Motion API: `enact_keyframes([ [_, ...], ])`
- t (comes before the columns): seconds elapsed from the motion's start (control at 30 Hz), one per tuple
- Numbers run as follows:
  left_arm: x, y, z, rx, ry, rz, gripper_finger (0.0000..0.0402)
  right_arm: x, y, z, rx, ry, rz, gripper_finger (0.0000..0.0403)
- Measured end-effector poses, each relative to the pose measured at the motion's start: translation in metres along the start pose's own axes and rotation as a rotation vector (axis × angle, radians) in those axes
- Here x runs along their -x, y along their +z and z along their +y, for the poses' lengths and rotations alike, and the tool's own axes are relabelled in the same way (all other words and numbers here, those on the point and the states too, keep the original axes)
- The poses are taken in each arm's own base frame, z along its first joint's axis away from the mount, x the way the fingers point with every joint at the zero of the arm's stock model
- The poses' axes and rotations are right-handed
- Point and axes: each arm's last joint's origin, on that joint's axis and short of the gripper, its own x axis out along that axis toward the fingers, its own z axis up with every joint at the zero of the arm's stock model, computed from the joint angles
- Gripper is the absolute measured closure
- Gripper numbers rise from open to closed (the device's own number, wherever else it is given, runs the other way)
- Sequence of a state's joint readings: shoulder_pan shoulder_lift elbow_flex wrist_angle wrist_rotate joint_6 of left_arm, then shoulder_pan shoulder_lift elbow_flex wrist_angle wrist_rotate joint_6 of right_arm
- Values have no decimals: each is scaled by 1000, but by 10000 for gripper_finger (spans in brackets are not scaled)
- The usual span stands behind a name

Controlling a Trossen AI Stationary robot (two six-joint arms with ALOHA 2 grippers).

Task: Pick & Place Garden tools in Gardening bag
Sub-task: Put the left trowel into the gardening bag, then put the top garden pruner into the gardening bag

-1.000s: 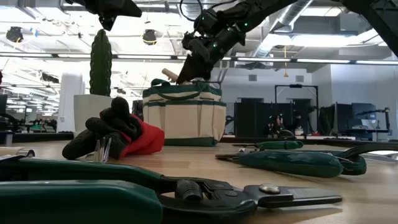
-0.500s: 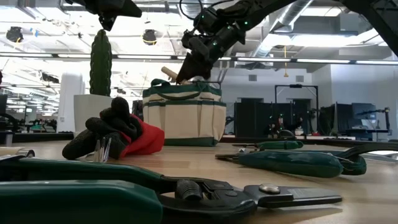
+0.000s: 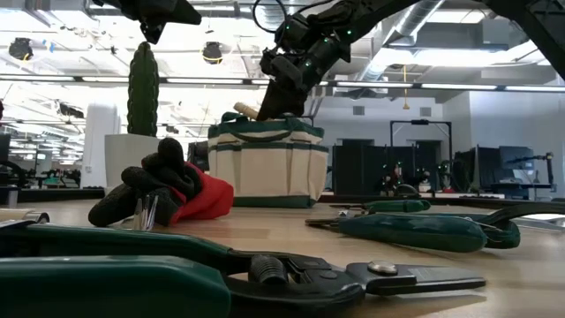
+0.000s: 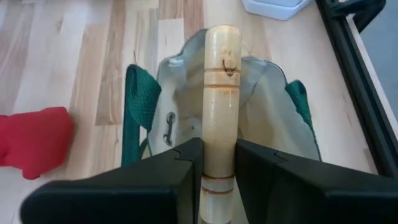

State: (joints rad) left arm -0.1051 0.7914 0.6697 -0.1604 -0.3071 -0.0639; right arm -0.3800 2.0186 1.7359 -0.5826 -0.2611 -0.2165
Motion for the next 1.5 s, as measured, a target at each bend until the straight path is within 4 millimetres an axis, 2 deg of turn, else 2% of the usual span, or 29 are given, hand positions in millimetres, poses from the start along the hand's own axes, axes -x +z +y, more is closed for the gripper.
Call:
enact_keyframes([
  [0.17, 0, 0, 0, 0, 0, 0, 398, -2, -5, 0, 18, -39, 36, 345],
  [0.43, 0, 0, 0, 0, 0, 0, 398, -17, -28, 4, 1, -23, 123, 345],
  [0.7, 0, 0, 0, 0, 0, 0, 398, -19, -28, 9, 11, -25, 120, 343],
  [1.0, 0, 0, 0, 0, 0, 0, 398, -19, -28, 9, 12, -28, 112, 277],
  [1.2, 0, 0, 0, 0, 0, 0, 398, -17, -20, 7, 21, -40, 65, 249],
  [1.5, 0, 0, 0, 0, 0, 0, 398, 10, 20, 5, 52, -69, -69, 246],
])
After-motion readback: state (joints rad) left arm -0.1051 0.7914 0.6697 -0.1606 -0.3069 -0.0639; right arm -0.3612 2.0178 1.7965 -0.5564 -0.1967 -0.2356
